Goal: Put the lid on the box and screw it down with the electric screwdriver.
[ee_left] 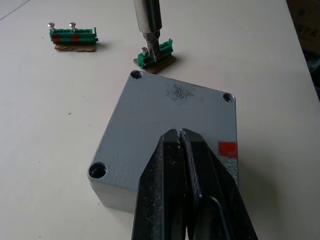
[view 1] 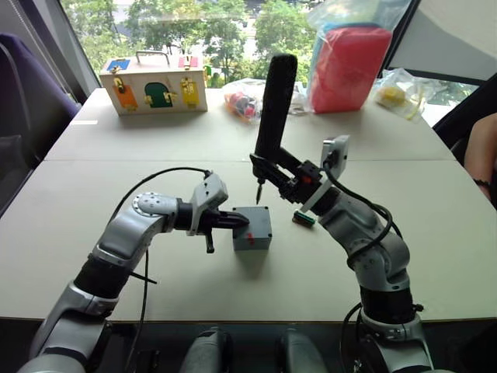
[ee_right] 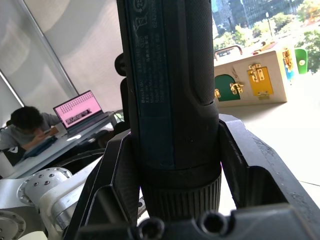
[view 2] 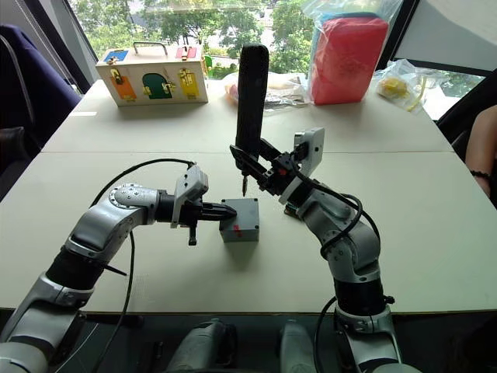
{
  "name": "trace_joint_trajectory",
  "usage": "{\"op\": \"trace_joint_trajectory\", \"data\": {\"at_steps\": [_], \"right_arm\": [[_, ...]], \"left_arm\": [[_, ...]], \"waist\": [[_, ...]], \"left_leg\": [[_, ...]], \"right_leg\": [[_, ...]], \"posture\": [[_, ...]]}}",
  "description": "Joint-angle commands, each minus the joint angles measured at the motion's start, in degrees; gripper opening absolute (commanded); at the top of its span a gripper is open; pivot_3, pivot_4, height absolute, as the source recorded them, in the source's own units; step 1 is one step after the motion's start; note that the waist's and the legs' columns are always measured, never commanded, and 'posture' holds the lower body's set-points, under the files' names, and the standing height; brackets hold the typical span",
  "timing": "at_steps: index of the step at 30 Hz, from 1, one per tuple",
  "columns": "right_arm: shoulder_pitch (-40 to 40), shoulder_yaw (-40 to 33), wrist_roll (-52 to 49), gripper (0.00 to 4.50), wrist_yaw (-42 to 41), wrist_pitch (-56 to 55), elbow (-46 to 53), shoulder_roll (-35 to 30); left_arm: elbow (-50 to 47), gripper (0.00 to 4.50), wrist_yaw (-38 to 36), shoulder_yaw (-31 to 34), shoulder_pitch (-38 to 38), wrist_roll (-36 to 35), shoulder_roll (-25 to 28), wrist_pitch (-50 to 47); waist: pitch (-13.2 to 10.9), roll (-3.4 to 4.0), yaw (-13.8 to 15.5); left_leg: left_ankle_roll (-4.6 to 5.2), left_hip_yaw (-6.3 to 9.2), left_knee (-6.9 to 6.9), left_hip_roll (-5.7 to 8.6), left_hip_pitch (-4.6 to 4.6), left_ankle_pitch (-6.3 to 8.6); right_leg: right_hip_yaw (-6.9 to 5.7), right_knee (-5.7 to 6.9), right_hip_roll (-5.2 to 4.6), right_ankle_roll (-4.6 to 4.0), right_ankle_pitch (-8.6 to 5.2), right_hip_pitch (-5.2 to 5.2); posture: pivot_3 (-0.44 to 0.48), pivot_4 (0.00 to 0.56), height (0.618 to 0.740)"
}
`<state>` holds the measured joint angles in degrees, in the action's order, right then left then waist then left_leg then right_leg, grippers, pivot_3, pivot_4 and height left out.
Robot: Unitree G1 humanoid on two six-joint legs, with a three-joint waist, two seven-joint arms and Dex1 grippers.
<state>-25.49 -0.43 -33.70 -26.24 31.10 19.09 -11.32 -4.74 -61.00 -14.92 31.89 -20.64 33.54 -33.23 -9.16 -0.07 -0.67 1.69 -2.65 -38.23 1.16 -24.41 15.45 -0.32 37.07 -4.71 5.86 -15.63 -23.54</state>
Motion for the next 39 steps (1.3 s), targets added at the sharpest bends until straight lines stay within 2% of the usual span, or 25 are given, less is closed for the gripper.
{"op": "trace_joint_trajectory", "data": {"at_steps": [1, 15, 27, 29, 33, 37, 39], "right_arm": [[-0.6, -0.4, 1.2, 1.85, -0.6, -3.7, 1.4, 0.0], [1.7, 2.1, 8.9, 1.85, -2.6, -12.0, -6.2, -0.6], [1.8, 1.9, 10.9, 1.85, -2.0, -14.8, -8.5, 0.7], [6.7, 5.2, 13.0, 1.85, -3.6, -15.6, -7.4, -0.4], [10.5, 7.3, 15.7, 1.85, -3.3, -16.9, -7.6, -0.9], [12.4, 8.1, 17.8, 1.85, -1.6, -17.3, -8.4, -0.6], [12.7, 8.6, 18.2, 1.85, -1.2, -17.5, -8.6, -0.5]], "left_arm": [[-1.2, 0.0, 0.4, -0.1, -0.9, 0.7, 0.2, -0.4], [-0.8, 0.0, 0.9, -0.3, 0.1, 1.6, -0.2, -0.3], [-0.9, 0.0, 1.0, -0.3, 0.2, 1.9, -0.6, -0.6], [-0.8, 0.0, 0.9, -1.3, -0.3, 2.8, -0.3, -0.2], [-0.4, 0.0, 1.0, -2.2, -1.1, 3.9, -0.2, 0.3], [0.0, 0.0, 0.9, -2.6, -1.5, 4.6, -0.2, 0.7], [0.2, 0.0, 0.9, -2.6, -1.4, 4.8, -0.4, 0.8]], "waist": [[0.0, 0.0, 0.0], [0.0, -0.03, 0.0], [0.0, -0.03, 0.0], [0.0, -0.06, 0.1], [0.2, -0.19, -0.1], [0.3, -0.34, 0.0], [0.5, -0.36, 0.0]], "left_leg": [[0.0, 0.0, 0.0, 0.0, 0.01, 0.0], [0.0, 0.0, 0.0, 0.0, 0.06, 0.0], [-0.01, 0.01, 0.0, 0.0, 0.09, -0.01], [-0.01, 0.01, 0.0, 0.0, 0.09, -0.01], [0.0, 0.01, 0.01, 0.0, 0.34, 0.0], [0.14, 0.0, 0.15, -0.01, 1.19, 0.12], [0.13, 0.03, 0.19, -0.01, 1.24, 0.12]], "right_leg": [[0.0, 0.0, 0.0, 0.0, 0.0, 0.0], [0.0, 0.0, 0.02, 0.0, 0.0, 0.04], [0.0, 0.0, 0.01, 0.0, 0.0, 0.07], [0.0, 0.0, 0.01, 0.0, 0.0, 0.07], [0.01, -0.02, 0.02, -0.01, -0.02, 0.35], [0.02, -0.21, -0.13, -0.1, -0.2, 1.14], [0.0, -0.17, -0.21, -0.14, -0.24, 1.14]], "posture": [[0.0, 0.15, 0.74], [0.0, 0.15, 0.74], [0.0, 0.15, 0.74], [0.0, 0.15, 0.74], [0.0, 0.15, 0.74], [0.0, 0.15, 0.74], [0.0, 0.15, 0.74]]}}
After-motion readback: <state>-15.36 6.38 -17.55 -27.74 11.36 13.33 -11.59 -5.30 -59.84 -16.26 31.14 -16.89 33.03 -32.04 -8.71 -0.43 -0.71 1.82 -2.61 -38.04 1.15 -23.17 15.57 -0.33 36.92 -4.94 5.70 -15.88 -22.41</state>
